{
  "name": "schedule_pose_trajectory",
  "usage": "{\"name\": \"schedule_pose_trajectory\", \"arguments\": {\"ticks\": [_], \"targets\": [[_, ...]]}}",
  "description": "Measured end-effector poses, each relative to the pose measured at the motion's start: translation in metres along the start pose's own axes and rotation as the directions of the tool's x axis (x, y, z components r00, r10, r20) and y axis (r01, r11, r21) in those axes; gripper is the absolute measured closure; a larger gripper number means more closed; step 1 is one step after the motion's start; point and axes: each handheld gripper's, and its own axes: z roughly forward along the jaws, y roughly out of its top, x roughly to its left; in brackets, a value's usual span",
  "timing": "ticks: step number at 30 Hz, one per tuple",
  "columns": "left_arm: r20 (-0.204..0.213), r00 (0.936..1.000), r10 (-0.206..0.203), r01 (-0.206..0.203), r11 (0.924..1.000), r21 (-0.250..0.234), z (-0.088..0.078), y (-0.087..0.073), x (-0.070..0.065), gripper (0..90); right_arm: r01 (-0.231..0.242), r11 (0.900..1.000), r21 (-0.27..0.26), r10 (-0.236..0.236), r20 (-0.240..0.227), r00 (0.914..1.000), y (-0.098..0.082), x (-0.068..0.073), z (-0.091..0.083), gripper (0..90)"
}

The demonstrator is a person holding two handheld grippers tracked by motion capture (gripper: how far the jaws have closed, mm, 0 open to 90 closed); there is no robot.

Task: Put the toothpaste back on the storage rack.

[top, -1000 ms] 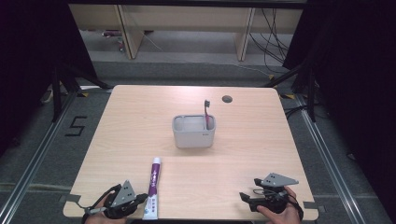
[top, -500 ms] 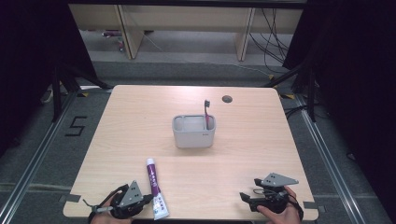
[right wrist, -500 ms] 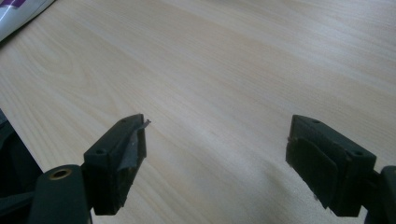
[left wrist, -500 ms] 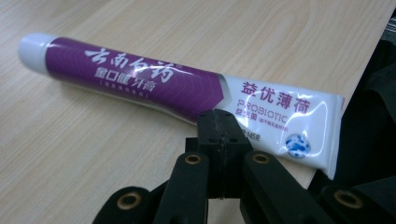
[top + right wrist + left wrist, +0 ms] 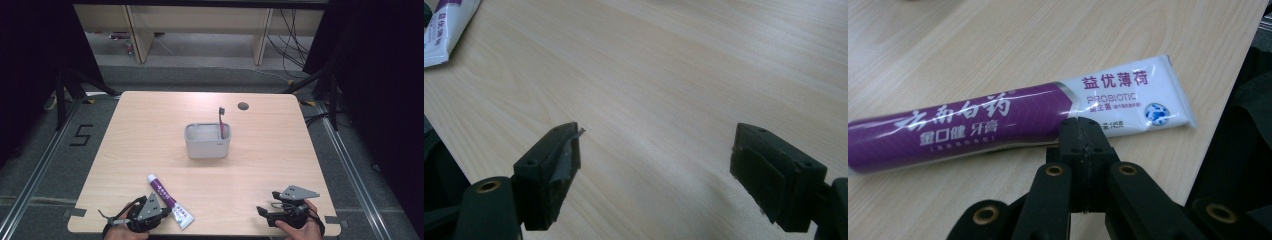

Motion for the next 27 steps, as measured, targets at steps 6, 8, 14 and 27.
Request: {"name": "schedule_pose_trajectory", "arguments": {"ticks": [6,8,14,27], "targets": [[-0.004,0.9998,0.017,-0.017,0.9998,0.007,0.006,0.007,0.000,89.0,-0.002,1.000,0.000,0.002,0.001,1.0000,0.000,0.000,0.000,20.7],[0.006,1.0000,0.004,-0.004,1.0000,-0.003,0.007,0.007,-0.001,89.0,-0.002,1.000,0.001,0.002,0.000,1.0000,0.000,0.000,0.000,20.7],[0.000,1.0000,0.007,-0.007,1.0000,-0.001,0.012,0.013,-0.002,89.0,-0.002,1.000,0.001,0.002,0.002,1.0000,0.000,0.000,0.000,20.6],[-0.014,0.9994,0.033,-0.033,0.9994,0.008,0.021,0.022,0.005,88.7,-0.004,1.000,0.000,0.004,0.001,1.0000,0.000,0.000,0.000,20.6]]}}
